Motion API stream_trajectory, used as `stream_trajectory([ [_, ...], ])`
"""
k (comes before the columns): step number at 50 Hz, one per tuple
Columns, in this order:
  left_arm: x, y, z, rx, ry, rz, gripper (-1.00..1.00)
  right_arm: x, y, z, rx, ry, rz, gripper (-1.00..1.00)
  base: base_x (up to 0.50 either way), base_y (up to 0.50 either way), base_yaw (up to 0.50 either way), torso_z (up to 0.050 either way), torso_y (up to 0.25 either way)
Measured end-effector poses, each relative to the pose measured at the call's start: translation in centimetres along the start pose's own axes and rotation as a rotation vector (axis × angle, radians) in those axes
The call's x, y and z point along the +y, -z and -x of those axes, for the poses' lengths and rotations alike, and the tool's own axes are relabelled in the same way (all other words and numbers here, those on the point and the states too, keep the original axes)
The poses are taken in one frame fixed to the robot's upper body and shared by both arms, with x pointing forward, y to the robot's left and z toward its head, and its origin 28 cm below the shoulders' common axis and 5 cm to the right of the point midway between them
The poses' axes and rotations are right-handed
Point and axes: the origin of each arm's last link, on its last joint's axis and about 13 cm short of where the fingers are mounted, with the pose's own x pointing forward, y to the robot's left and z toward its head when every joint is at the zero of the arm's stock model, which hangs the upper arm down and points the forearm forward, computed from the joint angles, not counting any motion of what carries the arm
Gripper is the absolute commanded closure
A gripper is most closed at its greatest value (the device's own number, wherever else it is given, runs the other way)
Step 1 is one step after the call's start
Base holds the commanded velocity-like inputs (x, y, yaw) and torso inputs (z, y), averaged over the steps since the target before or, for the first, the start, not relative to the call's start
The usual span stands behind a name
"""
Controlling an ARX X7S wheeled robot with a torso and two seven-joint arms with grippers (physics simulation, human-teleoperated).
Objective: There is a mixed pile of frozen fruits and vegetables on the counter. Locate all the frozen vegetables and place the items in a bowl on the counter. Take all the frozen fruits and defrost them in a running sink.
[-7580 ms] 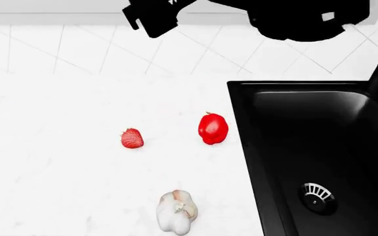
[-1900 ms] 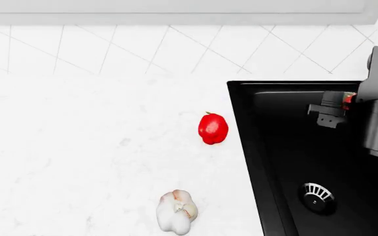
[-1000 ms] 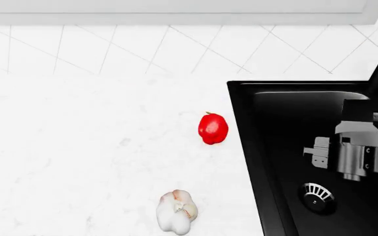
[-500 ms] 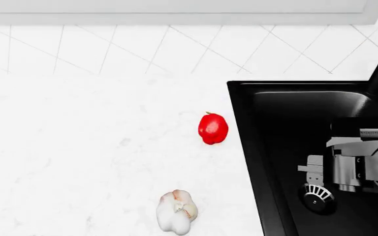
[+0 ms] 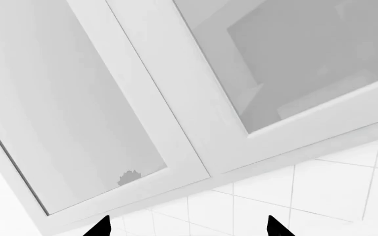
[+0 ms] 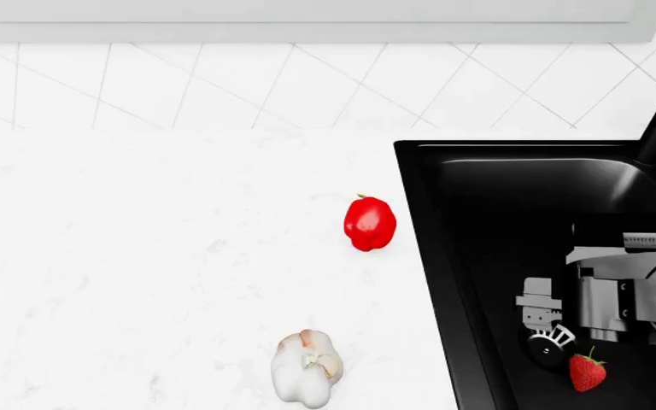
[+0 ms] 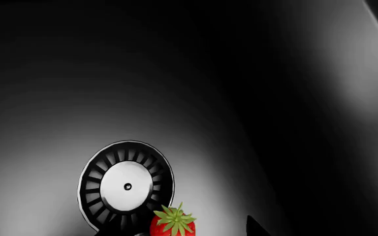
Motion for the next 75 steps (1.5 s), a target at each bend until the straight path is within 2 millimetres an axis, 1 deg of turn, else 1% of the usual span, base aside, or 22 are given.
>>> stream_trajectory([
  [6, 0.0, 0.0, 0.0, 0.000, -0.001, 0.000, -1.00, -0.2, -0.1, 0.1, -0.007, 0.002, -0.001, -1.00, 0.00, 0.00, 0.00, 0.000, 0.000],
  [13, 0.0, -0.1, 0.1, 0.000, -0.001, -0.001, -1.00, -0.7, -0.7, 0.8, -0.042, 0.007, -0.013, -1.00, 0.00, 0.00, 0.00, 0.000, 0.000],
  [20, 0.0, -0.1, 0.1, 0.000, -0.002, 0.000, -1.00, -1.4, -1.6, 1.9, -0.091, 0.008, -0.025, -1.00, 0.00, 0.00, 0.00, 0.000, 0.000],
  [25, 0.0, -0.1, 0.1, -0.001, -0.002, 0.000, -1.00, -1.9, -2.2, 3.2, -0.140, -0.004, -0.033, -1.00, 0.00, 0.00, 0.00, 0.000, 0.000],
  [30, 0.0, -0.2, 0.1, -0.002, -0.002, 0.001, -1.00, -2.4, -2.9, 5.0, -0.204, -0.030, -0.037, -1.00, 0.00, 0.00, 0.00, 0.000, 0.000],
  [40, 0.1, -0.2, 0.2, -0.003, -0.003, 0.001, -1.00, -3.3, -4.2, 9.2, -0.349, -0.092, -0.027, -1.00, 0.00, 0.00, 0.00, 0.000, 0.000],
  [52, 0.1, -0.3, 0.2, -0.008, -0.001, 0.003, -1.00, -4.3, -5.8, 15.0, -0.574, -0.184, 0.022, -1.00, 0.00, 0.00, 0.00, 0.000, 0.000],
  [59, 0.1, -0.3, 0.3, -0.010, 0.000, 0.006, -1.00, -4.5, -6.3, 18.1, -0.695, -0.253, 0.067, -1.00, 0.00, 0.00, 0.00, 0.000, 0.000],
  [66, 0.1, -0.3, 0.3, -0.011, 0.002, 0.007, -1.00, -4.4, -6.4, 20.4, -0.792, -0.337, 0.124, -1.00, 0.00, 0.00, 0.00, 0.000, 0.000],
  [75, 0.0, -0.2, 0.3, -0.011, 0.006, 0.005, -1.00, -3.7, -6.4, 22.6, -0.887, -0.474, 0.188, -1.00, 0.00, 0.00, 0.00, 0.000, 0.000],
])
